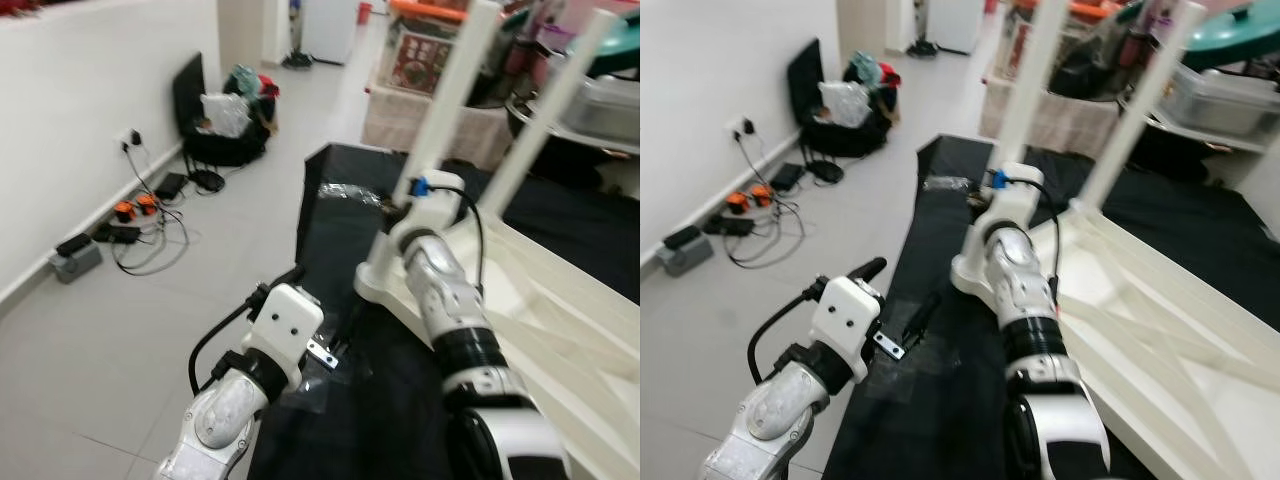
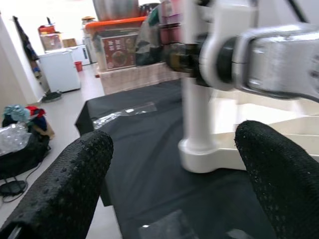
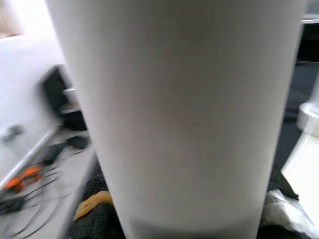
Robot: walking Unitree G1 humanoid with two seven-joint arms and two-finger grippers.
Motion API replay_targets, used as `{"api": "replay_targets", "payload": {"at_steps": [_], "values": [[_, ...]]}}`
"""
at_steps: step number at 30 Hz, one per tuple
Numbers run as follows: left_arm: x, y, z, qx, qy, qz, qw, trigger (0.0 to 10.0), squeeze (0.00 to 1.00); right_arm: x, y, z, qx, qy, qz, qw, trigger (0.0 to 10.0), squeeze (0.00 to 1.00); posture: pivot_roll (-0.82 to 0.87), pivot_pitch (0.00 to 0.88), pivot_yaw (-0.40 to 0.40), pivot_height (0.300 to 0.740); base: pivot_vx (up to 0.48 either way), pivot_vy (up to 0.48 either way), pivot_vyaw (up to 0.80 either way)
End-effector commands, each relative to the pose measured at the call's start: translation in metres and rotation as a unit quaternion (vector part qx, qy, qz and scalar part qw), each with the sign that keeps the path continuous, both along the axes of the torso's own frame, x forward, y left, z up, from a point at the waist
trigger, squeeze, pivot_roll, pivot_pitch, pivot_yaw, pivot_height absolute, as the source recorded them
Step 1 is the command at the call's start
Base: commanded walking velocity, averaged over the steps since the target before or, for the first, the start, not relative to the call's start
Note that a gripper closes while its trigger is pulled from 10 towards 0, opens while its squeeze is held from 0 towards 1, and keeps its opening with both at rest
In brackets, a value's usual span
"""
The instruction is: Building children table
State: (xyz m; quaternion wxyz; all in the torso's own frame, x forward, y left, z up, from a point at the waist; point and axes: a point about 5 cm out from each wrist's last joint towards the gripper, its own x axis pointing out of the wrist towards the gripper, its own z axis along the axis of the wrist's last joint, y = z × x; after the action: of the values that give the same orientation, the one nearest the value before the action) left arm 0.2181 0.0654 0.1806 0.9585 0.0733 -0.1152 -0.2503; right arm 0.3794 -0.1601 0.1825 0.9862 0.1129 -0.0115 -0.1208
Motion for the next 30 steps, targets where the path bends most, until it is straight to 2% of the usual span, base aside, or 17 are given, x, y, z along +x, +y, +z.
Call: {"api": "replay_targets", "payload": {"at_steps": [1, 4, 9, 10, 11, 12, 14, 15, 16, 17, 20, 22, 24, 25, 26, 30], "values": [[0.000, -0.001, -0.002, 0.000, 0.006, -0.002, 1.000, 10.0, 0.00, -0.009, -0.016, -0.015, 0.042, 0.034, -0.075, 0.996, 0.0, 0.00, 0.08, 0.000, -0.120, 0.740, 0.000, 0.000, 0.00], [0.000, -0.002, -0.002, 0.000, 0.006, -0.003, 1.000, 10.0, 0.00, -0.010, -0.001, -0.013, 0.074, 0.036, -0.072, 0.994, 0.0, 0.00, 0.08, 0.000, -0.119, 0.740, 0.000, 0.000, 0.00], [0.000, -0.003, -0.003, -0.001, 0.006, -0.003, 1.000, 10.0, 0.00, -0.008, 0.003, -0.011, 0.082, 0.035, -0.076, 0.993, 0.0, 0.00, 0.08, 0.000, -0.119, 0.740, 0.000, 0.000, 0.00], [0.000, -0.003, -0.003, -0.001, 0.007, -0.003, 1.000, 10.0, 0.00, -0.005, 0.012, -0.009, 0.094, 0.036, -0.065, 0.993, 3.1, 0.00, 0.08, 0.000, -0.122, 0.740, 0.000, 0.000, 0.00], [0.000, -0.003, -0.003, -0.001, 0.007, -0.003, 1.000, 10.0, 0.00, -0.005, 0.012, -0.009, 0.094, 0.036, -0.065, 0.993, 3.1, 0.00, 0.08, 0.000, -0.122, 0.740, 0.000, 0.000, 0.00], [0.000, -0.003, -0.003, 0.000, 0.007, -0.003, 1.000, 10.0, 0.00, -0.002, 0.022, -0.005, 0.098, 0.030, -0.040, 0.994, 10.0, 0.00, 0.07, 0.000, -0.119, 0.740, 0.000, 0.000, 0.00], [0.000, -0.003, -0.003, 0.000, 0.007, -0.003, 1.000, 10.0, 0.00, -0.002, 0.022, -0.005, 0.098, 0.030, -0.040, 0.994, 10.0, 0.00, 0.07, 0.000, -0.119, 0.740, 0.000, 0.000, 0.00], [0.000, -0.003, -0.003, 0.000, 0.007, -0.002, 1.000, 10.0, 0.00, -0.002, 0.030, -0.002, 0.094, 0.024, -0.019, 0.995, 10.0, 1.00, 0.07, 0.000, -0.119, 0.740, 0.000, 0.000, 0.00], [0.000, -0.003, -0.003, 0.000, 0.007, -0.002, 1.000, 10.0, 0.00, -0.002, 0.030, -0.002, 0.094, 0.024, -0.019, 0.995, 10.0, 1.00, 0.07, 0.000, -0.119, 0.740, 0.000, 0.000, 0.00], [0.000, -0.003, -0.003, 0.000, 0.008, -0.001, 1.000, 10.0, 0.00, -0.005, 0.037, 0.001, 0.087, 0.015, 0.002, 0.996, 10.0, 1.00, 0.07, 0.000, -0.118, 0.740, 0.000, 0.000, 0.00], [0.000, -0.003, -0.003, 0.000, 0.008, -0.001, 1.000, 10.0, 0.00, -0.005, 0.037, 0.001, 0.087, 0.015, 0.002, 0.996, 10.0, 1.00, 0.07, 0.000, -0.118, 0.740, 0.000, 0.000, 0.00], [0.001, -0.003, -0.003, 0.001, 0.010, 0.000, 1.000, 10.0, 0.00, -0.014, 0.040, 0.005, 0.063, -0.009, 0.014, 0.998, 10.0, 1.00, 0.06, 0.000, -0.121, 0.740, 0.000, 0.000, 0.00], [0.001, -0.003, -0.003, 0.001, 0.010, 0.000, 1.000, 10.0, 0.00, -0.014, 0.040, 0.005, 0.063, -0.009, 0.014, 0.998, 10.0, 1.00, 0.06, 0.000, -0.121, 0.740, 0.000, 0.000, 0.00], [0.001, -0.002, -0.004, 0.001, 0.011, 0.000, 1.000, 10.0, 0.00, -0.019, 0.039, 0.007, 0.046, -0.025, 0.016, 0.998, 10.0, 1.00, 0.06, 0.000, -0.118, 0.740, 0.000, 0.000, 0.00], [0.001, -0.002, -0.005, 0.001, 0.012, 0.000, 1.000, 10.0, 0.00, -0.024, 0.037, 0.008, 0.030, -0.039, 0.026, 0.998, 10.0, 0.00, 0.06, 0.000, -0.118, 0.740, 0.000, 0.000, 0.00], [0.001, -0.002, -0.005, 0.001, 0.013, 0.001, 1.000, 10.0, 0.00, -0.032, 0.033, 0.006, -0.008, -0.057, 0.052, 0.997, 10.0, 0.00, 0.06, 0.000, -0.116, 0.740, 0.000, 0.000, 0.00]]}}
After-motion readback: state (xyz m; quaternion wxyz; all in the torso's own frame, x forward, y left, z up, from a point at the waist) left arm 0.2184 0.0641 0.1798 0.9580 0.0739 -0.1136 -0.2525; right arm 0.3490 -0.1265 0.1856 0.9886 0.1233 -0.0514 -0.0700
